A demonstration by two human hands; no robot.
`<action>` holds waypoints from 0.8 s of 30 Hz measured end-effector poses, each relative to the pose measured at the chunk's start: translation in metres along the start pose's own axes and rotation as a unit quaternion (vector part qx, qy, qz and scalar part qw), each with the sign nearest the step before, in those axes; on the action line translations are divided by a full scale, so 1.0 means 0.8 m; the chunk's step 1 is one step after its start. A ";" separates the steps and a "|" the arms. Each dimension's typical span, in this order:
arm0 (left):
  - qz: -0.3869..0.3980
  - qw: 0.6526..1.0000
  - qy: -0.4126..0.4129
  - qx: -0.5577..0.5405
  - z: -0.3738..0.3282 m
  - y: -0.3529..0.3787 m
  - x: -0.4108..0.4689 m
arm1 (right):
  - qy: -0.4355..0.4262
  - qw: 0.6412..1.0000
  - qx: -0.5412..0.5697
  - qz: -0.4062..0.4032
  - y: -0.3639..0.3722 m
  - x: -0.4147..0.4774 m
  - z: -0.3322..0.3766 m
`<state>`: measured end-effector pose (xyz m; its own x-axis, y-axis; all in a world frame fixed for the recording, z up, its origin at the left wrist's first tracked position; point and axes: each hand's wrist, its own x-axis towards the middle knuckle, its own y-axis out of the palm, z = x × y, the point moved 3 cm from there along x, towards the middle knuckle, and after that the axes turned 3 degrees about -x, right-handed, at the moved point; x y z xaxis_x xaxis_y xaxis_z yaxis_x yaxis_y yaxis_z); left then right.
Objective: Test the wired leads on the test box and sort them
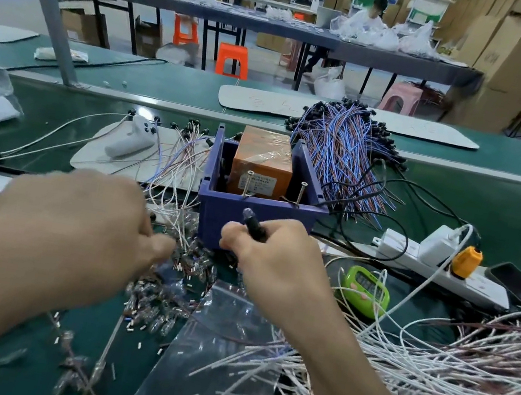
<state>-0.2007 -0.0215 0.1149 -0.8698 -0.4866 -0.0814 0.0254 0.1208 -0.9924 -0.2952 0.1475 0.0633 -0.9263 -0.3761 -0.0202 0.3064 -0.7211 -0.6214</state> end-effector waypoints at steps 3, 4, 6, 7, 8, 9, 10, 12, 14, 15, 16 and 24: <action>-0.121 0.981 0.098 -0.120 -0.029 -0.013 -0.011 | 0.001 0.992 0.126 -0.005 -0.002 0.000 0.002; -0.105 0.971 0.123 -0.175 -0.037 -0.006 -0.009 | 0.002 0.979 0.205 -0.020 -0.004 0.002 0.003; -0.007 0.953 0.156 -0.260 -0.055 0.021 -0.003 | 0.007 0.928 0.367 -0.053 -0.010 0.003 0.004; 0.050 0.934 0.179 -0.304 -0.067 0.037 0.000 | 0.011 0.899 0.433 -0.066 -0.012 0.002 0.005; 0.103 0.904 0.209 -0.358 -0.081 0.052 0.001 | 0.013 0.871 0.486 -0.077 -0.014 0.001 0.006; 0.146 0.865 0.236 -0.418 -0.094 0.064 0.001 | 0.014 0.844 0.530 -0.084 -0.015 0.000 0.008; 0.172 0.829 0.247 -0.471 -0.102 0.074 0.002 | 0.016 0.821 0.564 -0.089 -0.017 0.000 0.008; 0.206 0.779 0.238 -0.542 -0.109 0.090 0.008 | 0.032 0.781 0.616 -0.097 -0.022 0.002 0.004; 0.227 0.764 0.228 -0.559 -0.108 0.097 0.012 | 0.061 0.747 0.653 -0.109 -0.028 0.006 -0.004; 0.230 0.771 0.223 -0.551 -0.104 0.100 0.015 | 0.075 0.734 0.665 -0.115 -0.029 0.007 -0.009; 0.232 0.778 0.213 -0.544 -0.099 0.103 0.020 | 0.090 0.728 0.669 -0.121 -0.030 0.009 -0.014; 0.266 0.808 0.203 -0.485 -0.029 0.086 0.050 | 0.129 0.716 0.675 -0.127 -0.045 0.021 -0.030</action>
<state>-0.2454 -0.0126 0.0455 -0.9579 0.1575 -0.2401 0.2218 0.9368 -0.2704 -0.3272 0.1811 0.0667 -0.9461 -0.1398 -0.2921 -0.1065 -0.7175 0.6884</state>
